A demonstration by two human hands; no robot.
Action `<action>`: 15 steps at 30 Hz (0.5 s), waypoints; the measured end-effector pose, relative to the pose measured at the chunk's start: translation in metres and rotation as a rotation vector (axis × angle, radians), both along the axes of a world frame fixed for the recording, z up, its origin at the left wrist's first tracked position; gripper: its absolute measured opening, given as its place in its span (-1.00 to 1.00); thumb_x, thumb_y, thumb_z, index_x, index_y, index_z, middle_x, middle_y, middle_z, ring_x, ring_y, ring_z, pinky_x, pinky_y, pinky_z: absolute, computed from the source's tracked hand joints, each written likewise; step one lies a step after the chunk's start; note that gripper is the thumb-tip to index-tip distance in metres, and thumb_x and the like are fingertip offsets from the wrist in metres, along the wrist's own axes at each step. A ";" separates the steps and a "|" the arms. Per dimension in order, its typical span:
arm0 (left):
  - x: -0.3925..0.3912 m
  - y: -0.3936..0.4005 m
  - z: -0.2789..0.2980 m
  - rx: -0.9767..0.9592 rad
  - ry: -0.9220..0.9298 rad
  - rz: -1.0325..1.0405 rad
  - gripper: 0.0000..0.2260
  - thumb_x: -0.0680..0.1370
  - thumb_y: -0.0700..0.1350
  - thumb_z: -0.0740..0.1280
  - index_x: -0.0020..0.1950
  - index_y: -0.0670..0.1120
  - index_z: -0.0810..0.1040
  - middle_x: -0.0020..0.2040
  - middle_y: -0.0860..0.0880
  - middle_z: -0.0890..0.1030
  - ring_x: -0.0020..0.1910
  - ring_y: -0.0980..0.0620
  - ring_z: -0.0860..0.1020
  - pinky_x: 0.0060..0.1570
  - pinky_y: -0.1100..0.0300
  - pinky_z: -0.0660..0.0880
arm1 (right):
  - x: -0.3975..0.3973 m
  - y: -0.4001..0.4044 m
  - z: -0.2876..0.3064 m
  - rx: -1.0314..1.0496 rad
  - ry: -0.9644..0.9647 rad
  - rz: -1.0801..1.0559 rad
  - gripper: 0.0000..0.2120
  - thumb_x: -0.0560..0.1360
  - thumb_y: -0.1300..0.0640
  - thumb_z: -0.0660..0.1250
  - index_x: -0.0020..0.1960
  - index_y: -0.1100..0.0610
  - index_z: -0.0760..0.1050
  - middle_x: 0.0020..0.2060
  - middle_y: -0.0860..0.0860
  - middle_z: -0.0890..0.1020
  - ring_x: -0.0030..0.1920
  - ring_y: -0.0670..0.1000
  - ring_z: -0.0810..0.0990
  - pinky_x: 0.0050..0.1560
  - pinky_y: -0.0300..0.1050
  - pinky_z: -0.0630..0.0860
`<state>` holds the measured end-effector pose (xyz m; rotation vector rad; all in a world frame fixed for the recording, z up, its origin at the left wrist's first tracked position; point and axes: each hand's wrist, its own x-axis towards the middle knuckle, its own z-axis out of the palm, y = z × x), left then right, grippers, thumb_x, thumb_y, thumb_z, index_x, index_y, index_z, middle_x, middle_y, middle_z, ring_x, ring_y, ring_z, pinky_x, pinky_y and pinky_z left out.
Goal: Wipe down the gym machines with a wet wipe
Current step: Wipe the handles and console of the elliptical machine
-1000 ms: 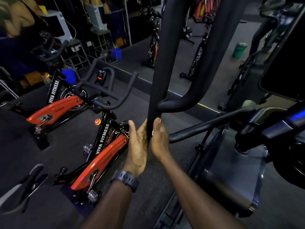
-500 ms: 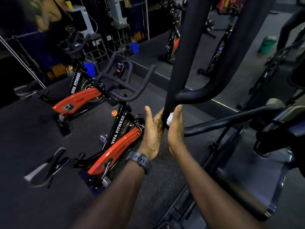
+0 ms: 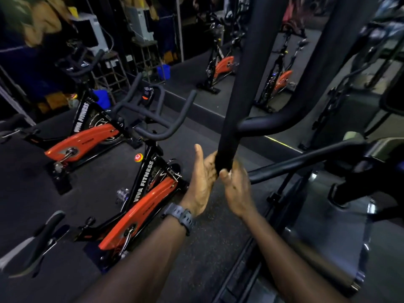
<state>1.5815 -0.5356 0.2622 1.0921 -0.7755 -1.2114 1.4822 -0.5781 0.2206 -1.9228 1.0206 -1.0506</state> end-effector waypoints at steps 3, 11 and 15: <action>0.001 -0.005 -0.020 -0.041 0.024 -0.047 -0.20 0.54 0.43 -0.11 0.41 -0.11 0.52 0.31 -0.12 0.63 0.36 -0.06 0.54 0.51 -0.16 0.27 | 0.005 -0.011 0.000 -0.067 0.028 -0.046 -0.13 0.45 -0.54 -0.18 0.22 0.12 0.48 0.03 -0.05 0.59 0.08 -0.04 0.54 0.16 0.14 0.46; 0.015 -0.047 -0.086 -0.447 0.062 -0.146 -0.23 0.47 0.52 0.00 0.21 -0.02 0.67 0.13 -0.12 0.70 0.18 -0.07 0.64 0.23 -0.06 0.48 | 0.019 -0.009 -0.051 -0.533 0.030 -0.258 -0.27 0.42 -0.55 -0.13 0.28 -0.11 0.40 0.00 -0.20 0.57 0.03 -0.18 0.57 -0.02 -0.14 0.48; 0.018 -0.035 -0.071 -0.460 0.034 -0.238 -0.07 0.52 0.54 -0.05 0.56 -0.18 0.32 0.54 -0.16 0.37 0.51 -0.11 0.38 0.56 -0.09 0.17 | 0.035 -0.017 -0.042 -0.381 -0.121 -0.449 -0.20 0.35 -0.63 -0.17 0.11 -0.09 0.52 0.01 -0.11 0.65 0.09 -0.07 0.59 0.18 0.01 0.48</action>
